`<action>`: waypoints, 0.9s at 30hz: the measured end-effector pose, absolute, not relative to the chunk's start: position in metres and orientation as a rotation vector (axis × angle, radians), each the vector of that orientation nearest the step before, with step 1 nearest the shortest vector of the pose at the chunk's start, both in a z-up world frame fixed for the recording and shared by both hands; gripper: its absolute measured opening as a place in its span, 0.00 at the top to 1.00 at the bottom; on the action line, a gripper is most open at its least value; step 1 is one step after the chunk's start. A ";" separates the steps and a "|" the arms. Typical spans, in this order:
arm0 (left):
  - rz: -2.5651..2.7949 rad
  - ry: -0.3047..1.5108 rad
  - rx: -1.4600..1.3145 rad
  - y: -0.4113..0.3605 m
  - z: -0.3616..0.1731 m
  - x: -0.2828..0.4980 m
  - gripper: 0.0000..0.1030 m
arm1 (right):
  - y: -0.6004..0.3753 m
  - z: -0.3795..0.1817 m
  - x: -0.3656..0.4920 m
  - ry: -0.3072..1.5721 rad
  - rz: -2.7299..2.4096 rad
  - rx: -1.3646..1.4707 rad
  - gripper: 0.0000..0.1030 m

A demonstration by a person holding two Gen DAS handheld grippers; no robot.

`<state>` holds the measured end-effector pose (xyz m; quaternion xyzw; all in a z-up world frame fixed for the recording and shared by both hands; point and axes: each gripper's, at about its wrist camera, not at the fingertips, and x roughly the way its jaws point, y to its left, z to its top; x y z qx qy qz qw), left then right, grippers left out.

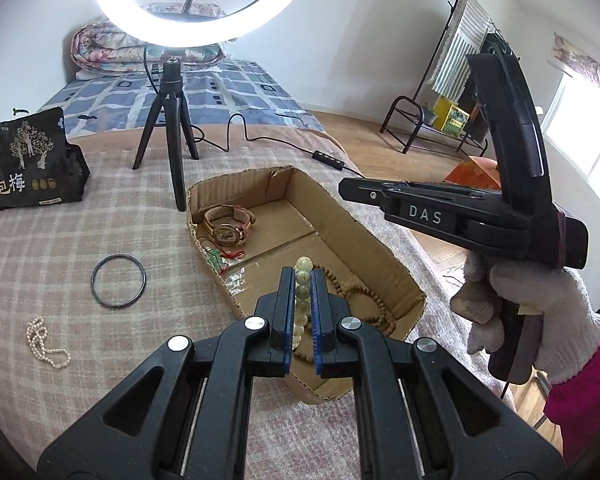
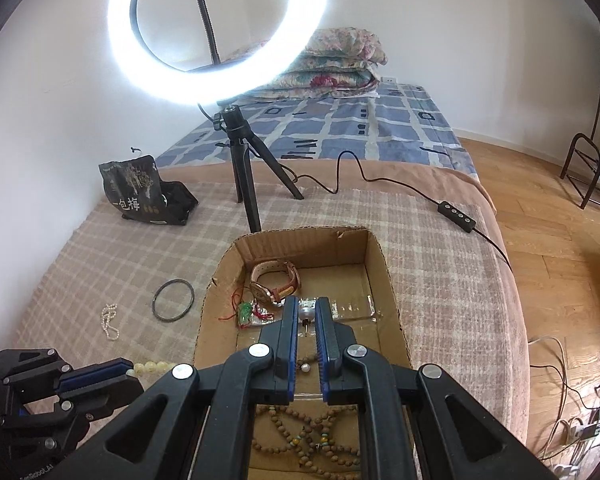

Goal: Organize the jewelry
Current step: 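Carry bracelet in left tool and pearl in right tool over cardboard box, then open left tool dropping bracelet into box while right tool releases pearl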

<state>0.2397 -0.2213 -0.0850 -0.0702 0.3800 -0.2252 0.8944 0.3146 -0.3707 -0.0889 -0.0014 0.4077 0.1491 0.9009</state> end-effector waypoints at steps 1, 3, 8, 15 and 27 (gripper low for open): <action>-0.470 0.790 -0.145 -0.224 -0.086 0.242 0.95 | -0.371 -0.090 0.318 0.846 0.310 -0.001 0.94; -0.473 0.791 -0.139 -0.229 -0.088 0.245 0.95 | -0.370 -0.093 0.325 0.850 0.314 0.009 0.94; -0.476 0.801 -0.126 -0.235 -0.093 0.251 0.95 | -0.365 -0.102 0.339 0.863 0.319 0.009 0.94; -0.487 0.795 -0.124 -0.237 -0.092 0.251 0.95 | -0.365 -0.102 0.344 0.856 0.309 0.027 0.71; -0.474 0.775 -0.113 -0.235 -0.090 0.243 0.32 | -0.365 -0.093 0.340 0.815 0.225 0.013 0.08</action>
